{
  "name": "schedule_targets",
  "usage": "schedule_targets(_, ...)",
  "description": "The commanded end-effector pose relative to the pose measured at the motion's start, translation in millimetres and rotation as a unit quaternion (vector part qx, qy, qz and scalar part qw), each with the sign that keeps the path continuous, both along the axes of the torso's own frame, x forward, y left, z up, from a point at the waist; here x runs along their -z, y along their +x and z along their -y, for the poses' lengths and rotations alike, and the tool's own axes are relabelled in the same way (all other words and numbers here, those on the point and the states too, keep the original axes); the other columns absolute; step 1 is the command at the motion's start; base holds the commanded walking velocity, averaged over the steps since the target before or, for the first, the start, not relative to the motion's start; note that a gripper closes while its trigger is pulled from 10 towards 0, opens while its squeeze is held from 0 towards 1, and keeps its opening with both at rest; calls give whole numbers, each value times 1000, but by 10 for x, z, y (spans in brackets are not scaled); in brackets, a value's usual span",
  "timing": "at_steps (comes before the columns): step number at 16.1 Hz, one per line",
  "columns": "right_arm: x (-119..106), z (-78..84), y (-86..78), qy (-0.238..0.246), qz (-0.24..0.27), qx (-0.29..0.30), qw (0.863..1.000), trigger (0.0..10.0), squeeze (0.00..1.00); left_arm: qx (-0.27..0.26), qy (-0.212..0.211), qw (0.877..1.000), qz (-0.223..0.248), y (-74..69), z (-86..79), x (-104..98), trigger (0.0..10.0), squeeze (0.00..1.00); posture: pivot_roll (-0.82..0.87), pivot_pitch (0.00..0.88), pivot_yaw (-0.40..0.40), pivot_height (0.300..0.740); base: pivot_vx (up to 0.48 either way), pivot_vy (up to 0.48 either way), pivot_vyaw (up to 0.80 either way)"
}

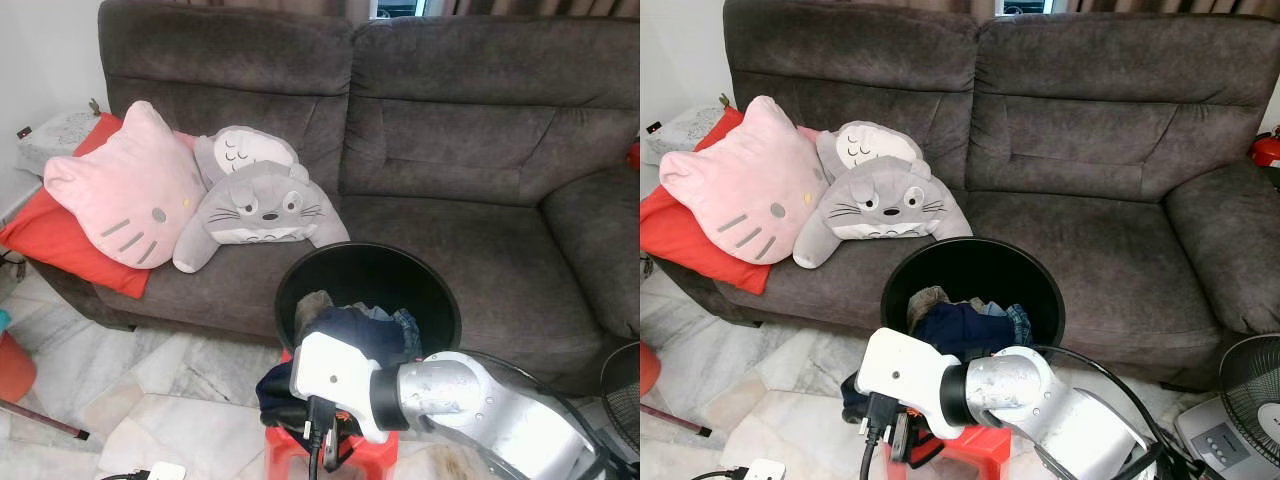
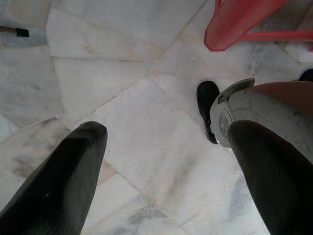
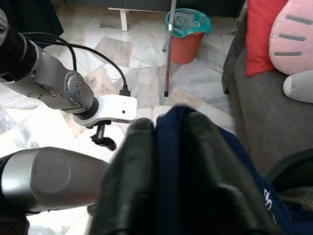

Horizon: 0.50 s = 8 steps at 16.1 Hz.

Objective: Hang hanger

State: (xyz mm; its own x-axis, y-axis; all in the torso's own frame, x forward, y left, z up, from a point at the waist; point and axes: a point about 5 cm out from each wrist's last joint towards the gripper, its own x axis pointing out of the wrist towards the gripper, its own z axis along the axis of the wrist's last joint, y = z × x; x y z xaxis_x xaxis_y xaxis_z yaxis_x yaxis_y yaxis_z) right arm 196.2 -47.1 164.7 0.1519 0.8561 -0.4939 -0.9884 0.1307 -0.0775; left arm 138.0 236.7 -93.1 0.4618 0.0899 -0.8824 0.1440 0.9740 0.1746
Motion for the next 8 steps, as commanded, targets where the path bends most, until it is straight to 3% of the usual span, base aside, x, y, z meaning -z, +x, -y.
schedule_targets(1,-30,-4,-2,-1,15,-6,1000,10000,1000,0,2,1000,-11,-46,-10,16,10000,0,-48,0,23,732,0,0,0)
schedule_targets(6,-43,77,54,1,22,20,1000,10000,1000,1,3,1000,-12,-47,-11,16,10000,0,-47,0,23,732,0,0,0)
schedule_targets(7,-84,187,195,3,50,81,995,10000,1000,0,3,1000,-11,-46,-12,15,10000,0,-46,0,23,732,0,0,0)
schedule_targets(8,-110,284,305,9,71,132,989,10000,0,1,3,1000,-11,-45,-13,15,10000,0,-52,0,24,732,0,0,0)
